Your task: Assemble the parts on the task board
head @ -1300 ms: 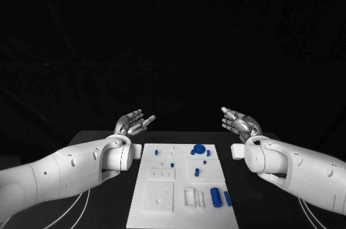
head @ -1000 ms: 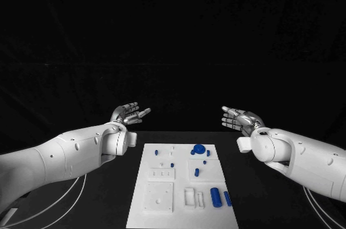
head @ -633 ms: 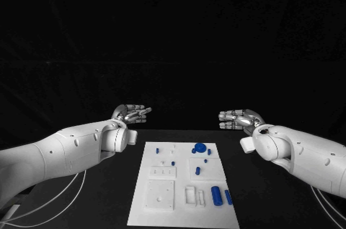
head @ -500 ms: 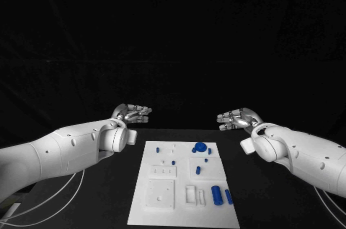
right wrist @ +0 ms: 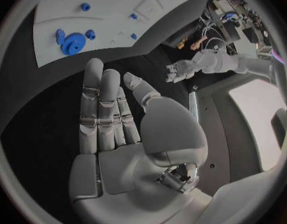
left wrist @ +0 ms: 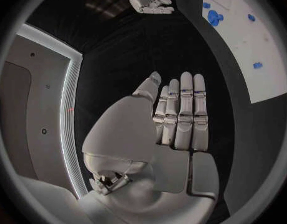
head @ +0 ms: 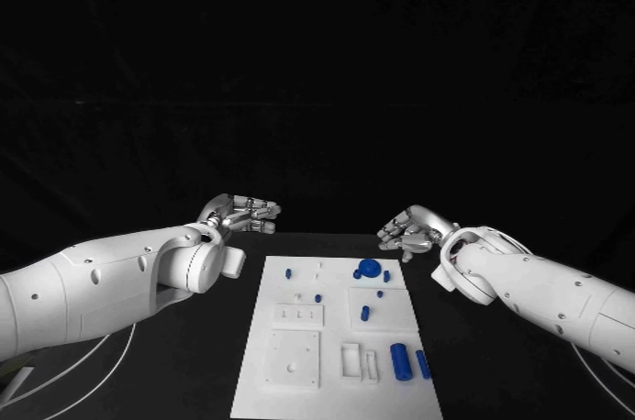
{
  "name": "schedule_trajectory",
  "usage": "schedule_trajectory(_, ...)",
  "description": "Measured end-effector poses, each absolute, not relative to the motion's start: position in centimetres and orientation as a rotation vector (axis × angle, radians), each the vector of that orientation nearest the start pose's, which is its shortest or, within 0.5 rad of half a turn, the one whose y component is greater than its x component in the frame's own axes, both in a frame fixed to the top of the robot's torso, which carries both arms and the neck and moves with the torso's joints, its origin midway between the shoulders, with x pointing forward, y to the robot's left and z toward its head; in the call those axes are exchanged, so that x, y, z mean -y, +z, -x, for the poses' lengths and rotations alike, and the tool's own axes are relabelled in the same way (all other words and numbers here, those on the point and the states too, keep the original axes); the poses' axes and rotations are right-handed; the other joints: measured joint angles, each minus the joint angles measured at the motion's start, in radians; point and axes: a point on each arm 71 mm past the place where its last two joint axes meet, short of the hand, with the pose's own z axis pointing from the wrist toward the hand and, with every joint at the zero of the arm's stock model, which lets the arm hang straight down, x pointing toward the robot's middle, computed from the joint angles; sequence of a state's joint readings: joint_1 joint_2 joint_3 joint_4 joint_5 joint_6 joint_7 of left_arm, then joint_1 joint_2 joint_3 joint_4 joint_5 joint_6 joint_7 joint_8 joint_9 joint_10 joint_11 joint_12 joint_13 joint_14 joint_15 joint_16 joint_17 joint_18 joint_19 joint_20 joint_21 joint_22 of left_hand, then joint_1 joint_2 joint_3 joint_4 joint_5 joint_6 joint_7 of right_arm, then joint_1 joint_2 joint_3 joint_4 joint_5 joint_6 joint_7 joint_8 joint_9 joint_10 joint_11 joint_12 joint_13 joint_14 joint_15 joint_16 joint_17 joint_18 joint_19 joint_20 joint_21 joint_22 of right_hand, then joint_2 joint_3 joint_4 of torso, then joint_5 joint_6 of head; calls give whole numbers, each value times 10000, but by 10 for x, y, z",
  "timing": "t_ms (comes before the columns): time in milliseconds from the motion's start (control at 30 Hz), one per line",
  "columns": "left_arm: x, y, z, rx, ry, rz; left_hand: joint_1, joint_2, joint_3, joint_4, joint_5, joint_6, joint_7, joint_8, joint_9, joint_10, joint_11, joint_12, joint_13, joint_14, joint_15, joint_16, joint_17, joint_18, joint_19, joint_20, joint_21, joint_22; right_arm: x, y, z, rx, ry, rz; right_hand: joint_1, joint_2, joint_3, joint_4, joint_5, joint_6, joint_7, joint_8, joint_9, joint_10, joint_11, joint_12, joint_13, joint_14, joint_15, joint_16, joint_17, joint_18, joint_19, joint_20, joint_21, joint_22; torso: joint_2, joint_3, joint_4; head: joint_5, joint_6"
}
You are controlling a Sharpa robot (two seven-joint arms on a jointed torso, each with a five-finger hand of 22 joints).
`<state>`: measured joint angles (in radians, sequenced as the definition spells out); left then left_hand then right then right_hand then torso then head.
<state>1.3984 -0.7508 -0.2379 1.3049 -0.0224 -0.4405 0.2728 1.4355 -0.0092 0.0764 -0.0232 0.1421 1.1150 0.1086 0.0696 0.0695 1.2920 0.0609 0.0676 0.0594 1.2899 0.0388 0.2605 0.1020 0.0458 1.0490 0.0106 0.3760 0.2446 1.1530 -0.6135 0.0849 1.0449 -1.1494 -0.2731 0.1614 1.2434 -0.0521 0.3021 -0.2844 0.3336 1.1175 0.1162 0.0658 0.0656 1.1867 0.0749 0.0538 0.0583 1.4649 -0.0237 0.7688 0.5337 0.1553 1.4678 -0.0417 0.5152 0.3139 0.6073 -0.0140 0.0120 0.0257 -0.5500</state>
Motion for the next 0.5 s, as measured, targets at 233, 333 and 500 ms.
schedule_trajectory(233, -231, -155, -528, -14746, -12452, 10269, -164, 3, -23, -113, 0, -40, 40, 0, -1, -42, 40, 0, -1, -211, -37, 405, 34, 1, -403, 24, 517, 455, 204, -196, -565, -16052, 6998, 823, -4, -145, 314, -2, -2, -74, -73, 0, -1, -147, 38, -1, -1, -116, 43, 1064, 316, -3, -303, 25, 1203, 1326, 311, -28, 201, -130, 125)
schedule_trajectory(333, -227, -151, -524, -14834, -12690, 10135, -193, -26, -23, -114, 0, -40, 40, 0, -1, -41, 39, 0, -1, -219, -29, 450, 21, 0, -437, 58, 583, 544, 199, -196, -566, -16008, 6510, 1630, 49, -198, 364, 28, -94, -92, -92, 0, -1, -249, 63, -1, -1, -146, 44, 1272, 177, -3, -336, 28, 1370, 1623, 444, -40, 300, -188, 149)
schedule_trajectory(500, -223, -143, -519, -14896, -12991, 9950, -217, -50, -23, -114, 0, -75, 75, 0, -2, -40, 39, 0, -1, -219, -29, 491, 0, 1, -469, 90, 631, 582, 191, -198, -566, -15934, 5898, 2644, 110, -259, 364, 28, -168, -128, -127, 0, -1, -397, 109, -1, -1, -199, 89, 1476, -52, -4, -388, 80, 1387, 1892, 640, -71, 424, -294, 184)
